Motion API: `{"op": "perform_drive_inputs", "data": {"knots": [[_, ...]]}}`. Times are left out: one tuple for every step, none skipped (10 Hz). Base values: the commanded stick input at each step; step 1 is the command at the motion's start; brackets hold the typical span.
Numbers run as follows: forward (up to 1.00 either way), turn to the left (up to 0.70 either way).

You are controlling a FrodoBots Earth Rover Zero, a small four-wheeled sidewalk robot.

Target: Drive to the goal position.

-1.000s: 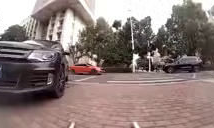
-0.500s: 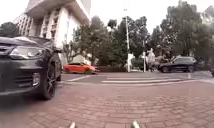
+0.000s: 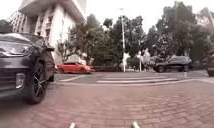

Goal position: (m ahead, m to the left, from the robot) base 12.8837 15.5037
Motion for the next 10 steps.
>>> {"op": "perform_drive_inputs", "data": {"knots": [[0.45, -0.27], [0.45, -0.27], [0.45, -0.27], [0.45, -0.27], [0.45, -0.27], [0.45, -0.27], [0.45, -0.27], [0.45, -0.27], [0.45, -0.27], [0.45, -0.27]]}}
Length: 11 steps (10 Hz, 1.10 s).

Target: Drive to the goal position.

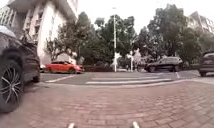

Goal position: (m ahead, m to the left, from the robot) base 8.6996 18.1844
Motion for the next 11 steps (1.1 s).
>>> {"op": "perform_drive_inputs", "data": {"knots": [[0.45, -0.27], [0.45, -0.27], [0.45, -0.27], [0.45, -0.27], [0.45, -0.27], [0.45, -0.27], [0.45, -0.27], [0.45, -0.27], [0.45, -0.27], [0.45, -0.27], [0.45, -0.27]]}}
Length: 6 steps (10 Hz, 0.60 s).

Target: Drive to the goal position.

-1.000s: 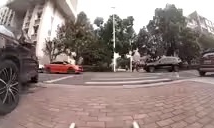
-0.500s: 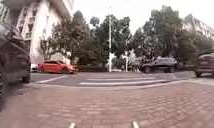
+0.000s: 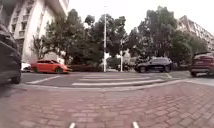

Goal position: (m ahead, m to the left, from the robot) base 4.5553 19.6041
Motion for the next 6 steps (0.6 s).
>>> {"op": "perform_drive_inputs", "data": {"knots": [[0.45, -0.27], [0.45, -0.27], [0.45, -0.27], [0.45, -0.27], [0.45, -0.27], [0.45, -0.27]]}}
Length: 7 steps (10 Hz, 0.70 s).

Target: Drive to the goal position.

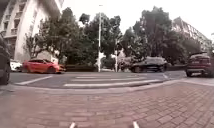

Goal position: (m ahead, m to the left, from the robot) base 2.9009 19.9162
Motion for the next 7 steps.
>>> {"op": "perform_drive_inputs", "data": {"knots": [[0.45, -0.27], [0.45, -0.27], [0.45, -0.27], [0.45, -0.27], [0.45, -0.27], [0.45, -0.27], [0.45, -0.14]]}}
